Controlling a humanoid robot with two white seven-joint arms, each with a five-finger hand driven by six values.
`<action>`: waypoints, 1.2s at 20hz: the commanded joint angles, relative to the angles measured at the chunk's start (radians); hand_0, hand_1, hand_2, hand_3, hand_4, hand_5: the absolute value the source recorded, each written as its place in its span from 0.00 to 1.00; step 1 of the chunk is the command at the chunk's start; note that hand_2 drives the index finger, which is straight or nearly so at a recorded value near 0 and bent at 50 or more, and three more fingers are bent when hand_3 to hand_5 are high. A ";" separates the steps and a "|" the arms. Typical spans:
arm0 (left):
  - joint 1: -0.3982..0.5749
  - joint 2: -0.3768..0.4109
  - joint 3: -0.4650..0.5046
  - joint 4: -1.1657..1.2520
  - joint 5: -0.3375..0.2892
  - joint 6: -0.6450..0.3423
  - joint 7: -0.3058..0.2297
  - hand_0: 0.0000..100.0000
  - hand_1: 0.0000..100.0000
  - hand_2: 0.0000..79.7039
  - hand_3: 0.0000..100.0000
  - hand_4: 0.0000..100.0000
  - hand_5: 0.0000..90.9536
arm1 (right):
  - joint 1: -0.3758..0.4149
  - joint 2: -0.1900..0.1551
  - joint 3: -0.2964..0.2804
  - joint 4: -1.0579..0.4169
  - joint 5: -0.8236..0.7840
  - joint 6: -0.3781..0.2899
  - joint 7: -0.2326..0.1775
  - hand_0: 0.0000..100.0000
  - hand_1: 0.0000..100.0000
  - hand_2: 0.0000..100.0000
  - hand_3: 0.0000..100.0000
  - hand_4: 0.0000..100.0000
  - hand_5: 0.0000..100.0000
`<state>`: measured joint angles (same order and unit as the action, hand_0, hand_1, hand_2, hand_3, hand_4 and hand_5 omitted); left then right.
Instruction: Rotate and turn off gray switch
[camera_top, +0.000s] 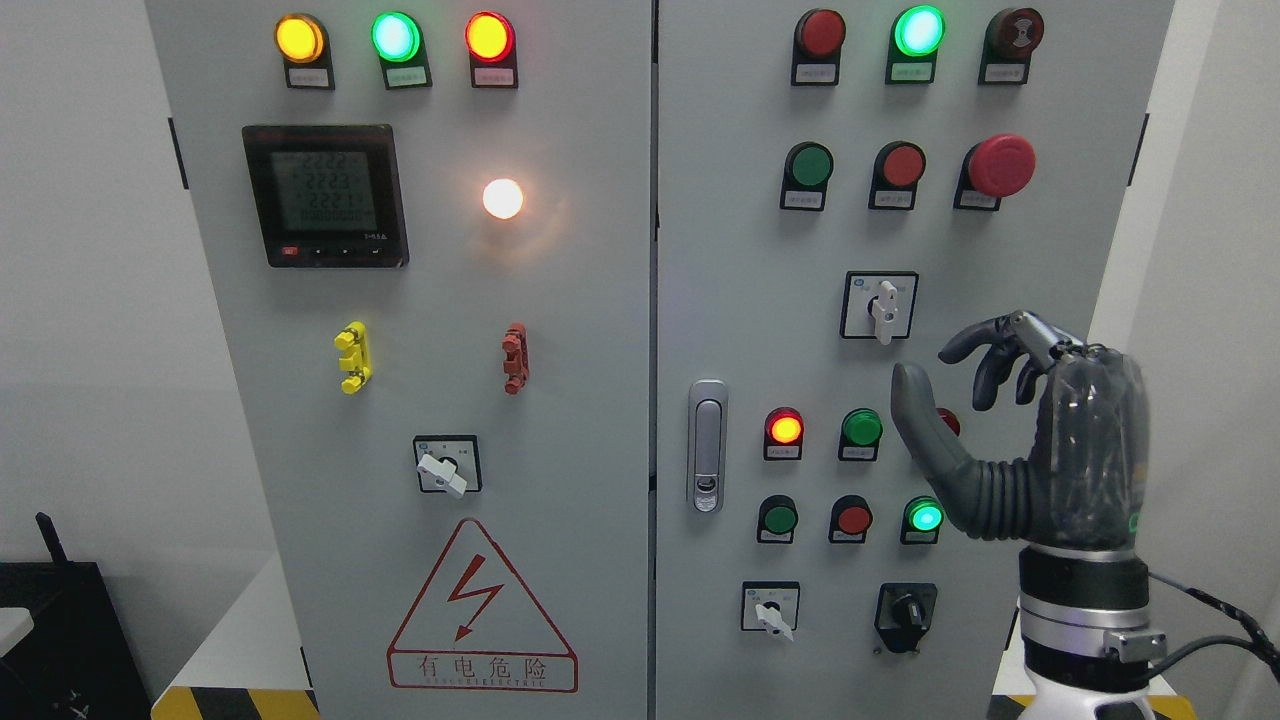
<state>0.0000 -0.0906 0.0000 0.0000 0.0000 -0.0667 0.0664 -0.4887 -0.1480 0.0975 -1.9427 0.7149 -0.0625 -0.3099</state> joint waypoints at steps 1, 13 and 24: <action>-0.009 0.000 0.008 -0.026 0.020 0.001 0.000 0.12 0.39 0.00 0.00 0.00 0.00 | 0.084 -0.096 -0.041 -0.082 0.000 -0.059 -0.006 0.33 0.36 0.32 0.35 0.20 0.06; -0.009 0.000 0.008 -0.026 0.020 0.001 0.000 0.12 0.39 0.00 0.00 0.00 0.00 | 0.108 -0.114 -0.053 -0.085 0.002 -0.077 0.006 0.30 0.31 0.09 0.08 0.00 0.00; -0.009 0.000 0.008 -0.026 0.020 0.001 0.000 0.12 0.39 0.00 0.00 0.00 0.00 | 0.124 -0.116 -0.056 -0.085 0.002 -0.074 0.006 0.29 0.36 0.14 0.15 0.00 0.00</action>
<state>0.0000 -0.0906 0.0000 0.0000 0.0000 -0.0667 0.0664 -0.3739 -0.2495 0.0513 -2.0181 0.7163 -0.1379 -0.3036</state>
